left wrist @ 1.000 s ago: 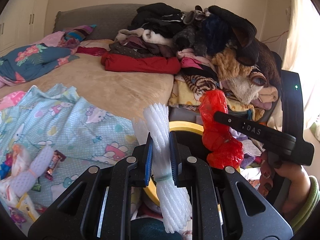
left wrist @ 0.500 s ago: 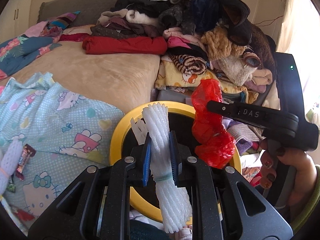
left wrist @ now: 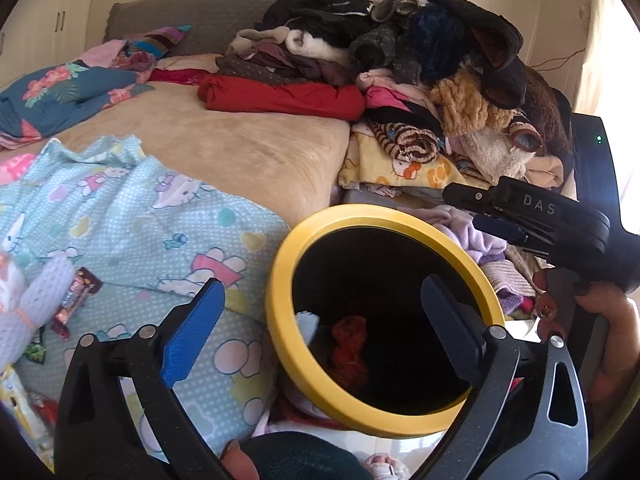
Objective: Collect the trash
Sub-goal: 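Carry both items over the yellow-rimmed bin and open both grippers to drop them, then move both tools back over the remaining trash on the blanket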
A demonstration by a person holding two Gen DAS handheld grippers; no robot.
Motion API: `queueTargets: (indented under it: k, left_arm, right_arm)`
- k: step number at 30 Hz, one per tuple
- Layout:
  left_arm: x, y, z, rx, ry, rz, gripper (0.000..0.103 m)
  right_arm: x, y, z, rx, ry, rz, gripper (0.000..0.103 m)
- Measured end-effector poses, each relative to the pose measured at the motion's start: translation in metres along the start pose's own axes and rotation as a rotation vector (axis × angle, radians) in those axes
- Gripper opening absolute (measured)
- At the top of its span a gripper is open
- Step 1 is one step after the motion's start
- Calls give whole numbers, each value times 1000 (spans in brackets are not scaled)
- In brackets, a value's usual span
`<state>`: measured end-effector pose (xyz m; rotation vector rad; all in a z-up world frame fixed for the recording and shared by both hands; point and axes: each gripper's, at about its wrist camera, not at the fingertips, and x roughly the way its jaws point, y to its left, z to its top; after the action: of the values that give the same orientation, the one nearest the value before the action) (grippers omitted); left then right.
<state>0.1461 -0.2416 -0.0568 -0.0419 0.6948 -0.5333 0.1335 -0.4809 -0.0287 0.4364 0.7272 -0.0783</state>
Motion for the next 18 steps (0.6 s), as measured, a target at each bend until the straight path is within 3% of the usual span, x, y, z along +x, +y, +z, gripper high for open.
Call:
queueTargets:
  k: [18]
  left_arm:
    - [-60, 55, 10, -63, -129, 126, 91]
  right_arm:
    - [-13, 68, -12, -145, -55, 67, 75]
